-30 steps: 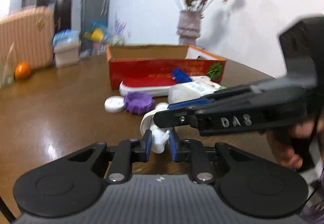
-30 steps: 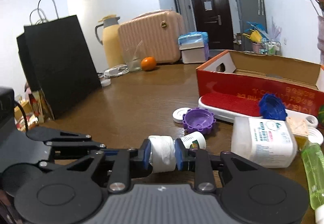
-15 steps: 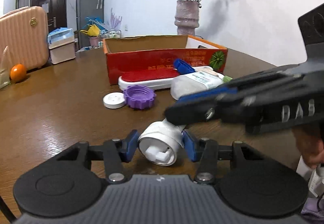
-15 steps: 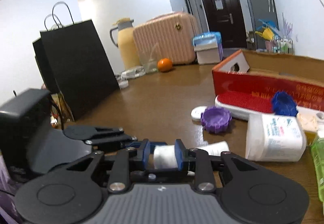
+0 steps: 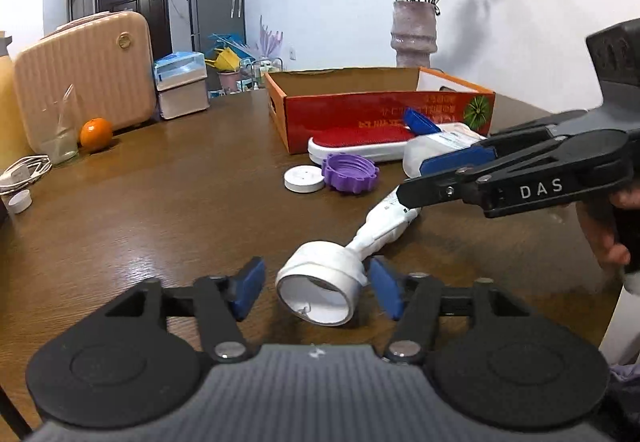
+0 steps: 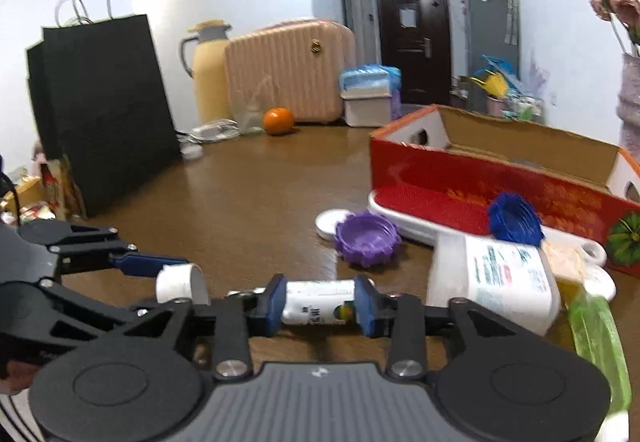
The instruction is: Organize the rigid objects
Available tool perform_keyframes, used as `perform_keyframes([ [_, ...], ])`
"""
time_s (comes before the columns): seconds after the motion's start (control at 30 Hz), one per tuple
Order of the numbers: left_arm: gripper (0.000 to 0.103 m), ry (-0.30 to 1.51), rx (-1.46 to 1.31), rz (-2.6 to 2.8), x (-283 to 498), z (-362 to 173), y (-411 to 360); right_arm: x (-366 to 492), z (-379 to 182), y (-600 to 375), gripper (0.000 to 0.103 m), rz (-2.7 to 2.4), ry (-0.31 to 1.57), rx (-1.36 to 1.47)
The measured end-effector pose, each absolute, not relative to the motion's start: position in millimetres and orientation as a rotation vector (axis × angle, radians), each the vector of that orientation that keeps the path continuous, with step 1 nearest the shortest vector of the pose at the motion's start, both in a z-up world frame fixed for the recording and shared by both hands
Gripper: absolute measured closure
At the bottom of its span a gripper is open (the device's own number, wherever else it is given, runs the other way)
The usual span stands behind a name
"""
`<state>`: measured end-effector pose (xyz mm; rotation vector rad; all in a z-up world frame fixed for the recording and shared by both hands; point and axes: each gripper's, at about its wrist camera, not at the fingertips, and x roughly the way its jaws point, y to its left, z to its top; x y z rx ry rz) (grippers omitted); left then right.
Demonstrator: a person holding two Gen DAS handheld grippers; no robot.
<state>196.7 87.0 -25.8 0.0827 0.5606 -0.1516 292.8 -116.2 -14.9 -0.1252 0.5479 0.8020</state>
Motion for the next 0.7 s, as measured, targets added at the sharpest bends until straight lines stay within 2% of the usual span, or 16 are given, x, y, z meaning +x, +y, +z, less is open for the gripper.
perform_keyframes([
  [0.2,0.036,0.585,0.041,-0.155,206,-30,90,326,-18,-100,0.055,0.960,0.596,-0.201],
  [0.23,0.038,0.582,0.032,-0.154,206,-30,92,332,-21,-98,0.055,0.984,0.618,-0.197],
  [0.3,0.048,0.583,0.017,-0.150,206,-30,95,332,-22,-97,0.057,1.010,0.626,-0.197],
  [0.37,0.051,0.591,0.003,-0.138,207,-32,97,332,-23,-101,0.057,0.989,0.685,-0.142],
  [0.5,0.052,0.597,-0.013,-0.133,207,-32,100,314,-22,-126,0.055,0.940,0.715,-0.026],
  [0.7,0.052,0.597,-0.012,-0.141,210,-31,98,273,-15,-138,0.052,0.987,0.701,-0.068],
])
